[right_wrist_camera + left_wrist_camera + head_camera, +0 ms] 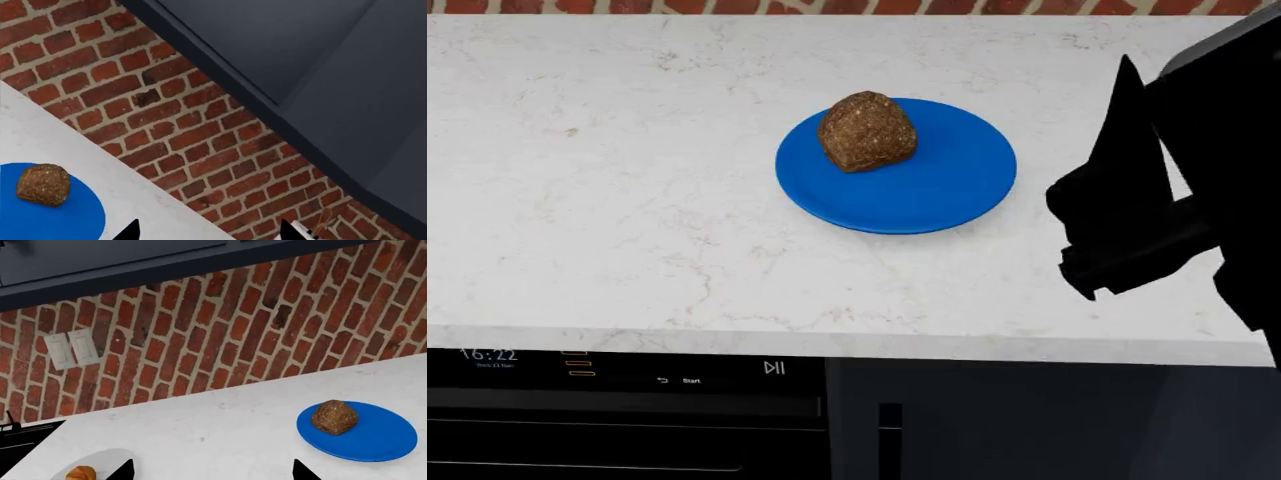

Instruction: Place all breads on the cutting board.

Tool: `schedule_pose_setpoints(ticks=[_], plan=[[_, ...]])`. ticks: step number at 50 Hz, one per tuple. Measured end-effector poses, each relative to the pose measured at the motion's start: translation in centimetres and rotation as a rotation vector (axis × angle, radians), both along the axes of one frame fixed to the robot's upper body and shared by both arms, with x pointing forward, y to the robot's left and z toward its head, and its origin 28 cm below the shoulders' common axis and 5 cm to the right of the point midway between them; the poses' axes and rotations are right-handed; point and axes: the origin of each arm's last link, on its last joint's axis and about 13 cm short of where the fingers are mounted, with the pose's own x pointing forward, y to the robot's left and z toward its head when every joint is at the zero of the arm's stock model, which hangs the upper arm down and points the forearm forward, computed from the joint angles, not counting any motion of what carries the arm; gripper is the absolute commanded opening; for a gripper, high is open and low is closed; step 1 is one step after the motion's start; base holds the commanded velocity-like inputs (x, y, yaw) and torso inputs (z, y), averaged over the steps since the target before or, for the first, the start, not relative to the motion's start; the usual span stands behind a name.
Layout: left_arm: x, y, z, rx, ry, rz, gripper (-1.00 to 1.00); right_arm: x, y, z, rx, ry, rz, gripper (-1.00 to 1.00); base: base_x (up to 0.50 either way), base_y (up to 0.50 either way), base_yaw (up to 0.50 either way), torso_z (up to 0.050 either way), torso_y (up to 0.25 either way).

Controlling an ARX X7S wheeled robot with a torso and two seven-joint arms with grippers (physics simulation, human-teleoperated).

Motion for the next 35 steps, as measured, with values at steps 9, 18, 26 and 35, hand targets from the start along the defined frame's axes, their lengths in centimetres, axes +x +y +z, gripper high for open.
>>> schedule_pose_setpoints(ticks=[9, 18, 26, 35], plan=[[-0.3, 0.0, 0.5, 0.023, 0.005, -0.007, 1.0, -0.4, -0.4, 0.8, -0.027, 0.015, -0.018, 1.0, 0.11, -0.01, 0.0, 0.0, 0.0], [-0.4, 0.1, 0.9, 0.04, -0.008, -0.001, 1.0, -0.8, -0.6, 1.9, -0.008, 0.012, -0.01, 1.0, 0.4, -0.08, 0.0, 0.0, 0.0], [-0.5, 0.3, 1.5, 0.035, -0.024, 0.005, 1.0, -1.2, -0.7, 3.3, 0.023, -0.01, 0.006, 1.0, 0.43, -0.08, 0.0, 0.0, 0.0], [-0.4, 0.3, 1.6, 0.029, -0.031, 0.006, 1.0, -1.5, -0.7, 3.8, 0.036, -0.018, 0.031, 1.0, 0.41, -0.03, 0.0, 0.0, 0.0]])
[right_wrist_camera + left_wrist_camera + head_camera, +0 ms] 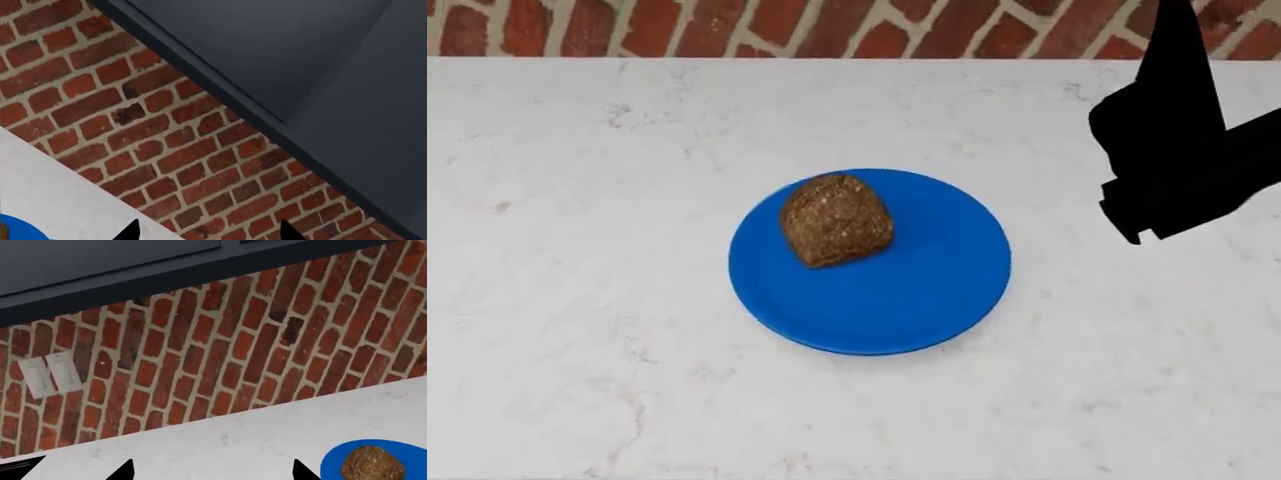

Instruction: Place all breads on the cutting board.

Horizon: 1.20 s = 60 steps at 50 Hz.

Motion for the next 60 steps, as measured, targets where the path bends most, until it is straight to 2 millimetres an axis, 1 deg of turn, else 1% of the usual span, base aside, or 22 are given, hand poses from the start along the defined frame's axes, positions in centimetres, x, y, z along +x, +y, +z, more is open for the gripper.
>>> schedule_pose_setpoints(ticks=[15, 27, 60], plan=[[0.0, -0.07, 0.01, 0.012, -0.012, 0.013, 1.0, -0.09, 0.3, 0.33, -0.005, 0.005, 0.036, 1.0, 0.35, 0.0, 0.0, 0.0, 0.001], [-0.13, -0.05, 0.4, 0.012, -0.026, 0.014, 1.0, -0.23, 0.64, 0.53, -0.02, 0.01, 0.065, 1.0, 0.33, 0.07, 0.0, 0.0, 0.001], [-0.09, 0.02, 0.04, -0.024, -0.01, -0.003, 1.0, 0.38, 0.9, -0.22, -0.023, 0.075, 0.099, 1.0, 0.3, 0.01, 0.0, 0.0, 0.001]])
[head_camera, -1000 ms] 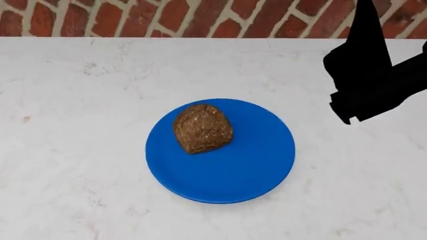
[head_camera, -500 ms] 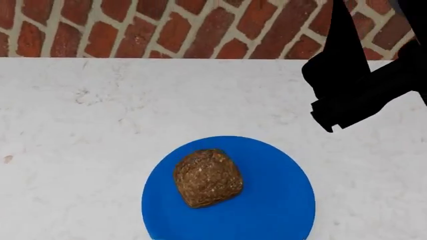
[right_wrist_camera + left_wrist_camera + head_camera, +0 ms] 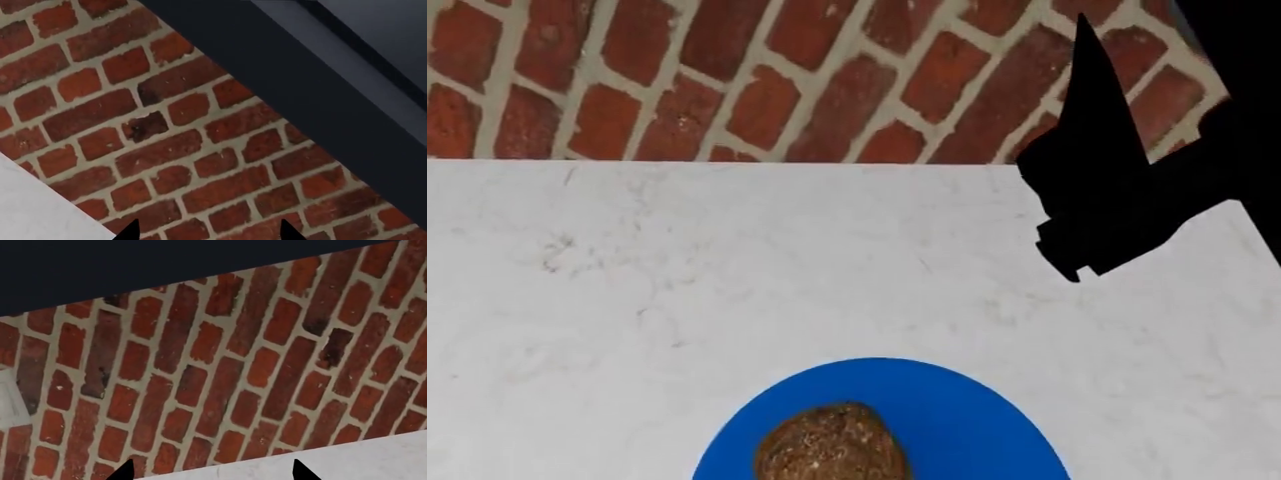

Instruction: Place all breads on the cutting board.

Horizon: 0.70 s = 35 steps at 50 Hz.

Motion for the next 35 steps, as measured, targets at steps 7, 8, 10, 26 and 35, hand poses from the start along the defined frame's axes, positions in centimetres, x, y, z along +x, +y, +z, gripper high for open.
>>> schedule_pose_setpoints(ticks=[7, 8, 10, 26, 35], plan=[[0.0, 0.0, -0.1, -0.002, 0.002, -0.001, 1.0, 0.3, 0.0, 0.2, -0.007, 0.016, 0.009, 1.0, 0.17, 0.0, 0.0, 0.0, 0.0], [0.0, 0.0, -0.1, -0.002, 0.002, -0.001, 1.0, 0.4, 0.0, 0.3, -0.009, 0.018, 0.009, 1.0, 0.14, 0.0, 0.0, 0.0, 0.0], [0.0, 0.0, -0.1, -0.003, 0.002, -0.001, 1.0, 0.5, 0.0, 0.3, -0.01, 0.024, 0.01, 1.0, 0.13, 0.0, 0.0, 0.0, 0.0], [0.1, 0.0, -0.2, -0.005, 0.002, -0.005, 1.0, 1.4, 0.2, 0.3, -0.025, 0.072, 0.035, 1.0, 0.07, 0.0, 0.0, 0.0, 0.001], [0.2, -0.1, -0.3, -0.005, 0.004, -0.006, 1.0, 2.9, 0.8, 1.1, -0.12, 0.144, 0.137, 1.0, 0.0, 0.0, 0.0, 0.0, 0.0]])
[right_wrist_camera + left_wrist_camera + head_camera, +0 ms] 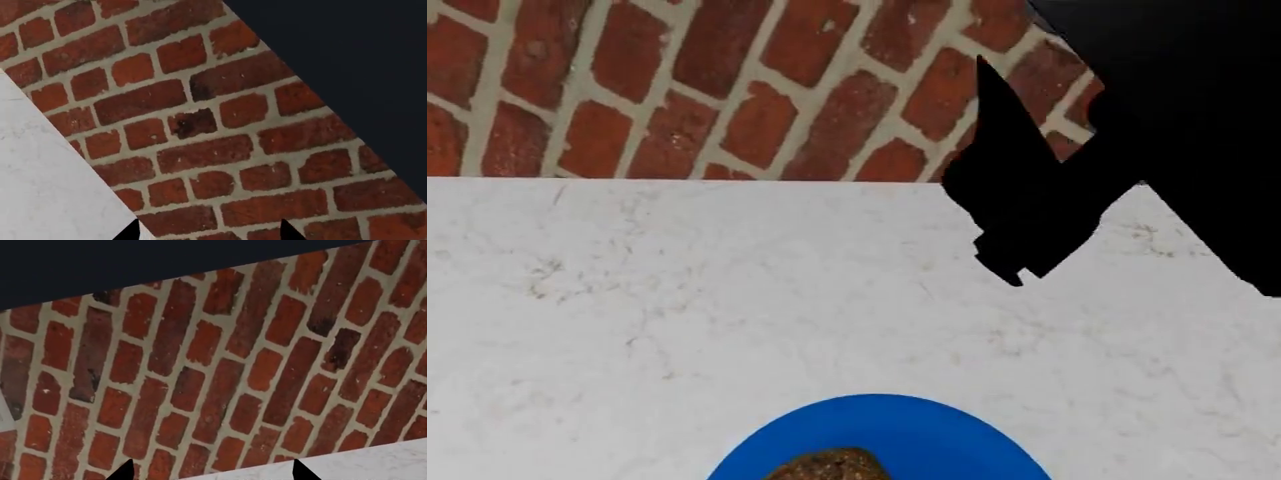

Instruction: Place all breads on the cutting board.

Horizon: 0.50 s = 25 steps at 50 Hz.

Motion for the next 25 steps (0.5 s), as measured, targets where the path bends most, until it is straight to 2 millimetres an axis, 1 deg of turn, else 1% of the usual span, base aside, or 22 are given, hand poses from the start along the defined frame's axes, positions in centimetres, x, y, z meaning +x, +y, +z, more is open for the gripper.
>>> schedule_pose_setpoints(ticks=[13, 25], plan=[[0.2, 0.0, -0.3, -0.003, 0.002, -0.002, 1.0, 3.1, 1.3, 2.3, -0.206, 0.105, 0.174, 1.0, 0.0, 0.0, 0.0, 0.0, 0.0], [0.1, -0.2, -0.4, -0.013, 0.008, -0.02, 1.0, 4.3, 2.3, 3.6, -0.389, 0.266, 0.292, 1.0, 0.0, 0.0, 0.0, 0.0, 0.0]])
